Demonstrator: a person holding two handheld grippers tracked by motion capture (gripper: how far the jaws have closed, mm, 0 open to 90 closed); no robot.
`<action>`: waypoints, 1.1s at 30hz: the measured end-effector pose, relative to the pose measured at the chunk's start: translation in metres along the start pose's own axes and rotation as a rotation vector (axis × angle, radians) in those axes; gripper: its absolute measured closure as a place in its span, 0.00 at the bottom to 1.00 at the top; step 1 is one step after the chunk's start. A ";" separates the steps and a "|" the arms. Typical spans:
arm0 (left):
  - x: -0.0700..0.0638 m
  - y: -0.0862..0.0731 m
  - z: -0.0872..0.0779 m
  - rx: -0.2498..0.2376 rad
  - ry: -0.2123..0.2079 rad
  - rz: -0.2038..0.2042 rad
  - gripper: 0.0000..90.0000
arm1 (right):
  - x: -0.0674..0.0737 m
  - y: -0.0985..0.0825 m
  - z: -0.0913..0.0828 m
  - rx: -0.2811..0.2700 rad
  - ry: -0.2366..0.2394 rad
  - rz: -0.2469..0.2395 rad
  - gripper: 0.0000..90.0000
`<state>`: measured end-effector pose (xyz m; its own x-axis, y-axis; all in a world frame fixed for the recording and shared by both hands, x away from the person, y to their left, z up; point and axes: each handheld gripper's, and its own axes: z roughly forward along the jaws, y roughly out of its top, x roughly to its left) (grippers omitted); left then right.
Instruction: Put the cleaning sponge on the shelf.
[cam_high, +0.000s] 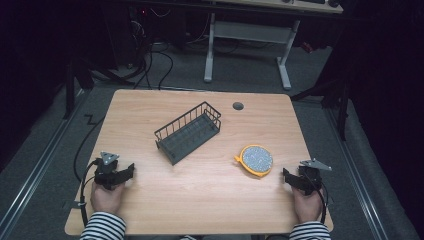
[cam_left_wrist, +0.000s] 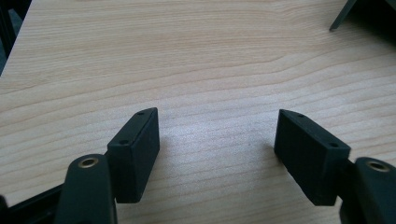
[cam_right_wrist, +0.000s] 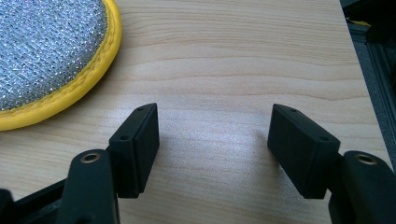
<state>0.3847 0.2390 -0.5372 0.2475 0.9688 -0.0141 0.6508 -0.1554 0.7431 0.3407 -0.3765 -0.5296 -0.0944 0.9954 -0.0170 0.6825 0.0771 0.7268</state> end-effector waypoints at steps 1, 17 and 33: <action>0.000 0.000 0.000 0.000 0.000 0.001 0.35 | 0.000 0.000 0.000 0.001 0.000 0.000 0.38; -0.001 0.001 0.001 0.006 -0.006 0.006 0.32 | 0.001 0.000 0.000 0.001 0.009 -0.014 0.36; -0.015 0.029 -0.023 0.009 -0.109 -0.019 0.37 | 0.003 0.000 0.000 0.000 0.021 -0.023 0.36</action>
<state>0.3833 0.2249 -0.5005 0.3118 0.9447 -0.1012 0.6624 -0.1398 0.7360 0.3401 -0.3737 -0.5298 -0.1246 0.9920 -0.0193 0.6798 0.0995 0.7266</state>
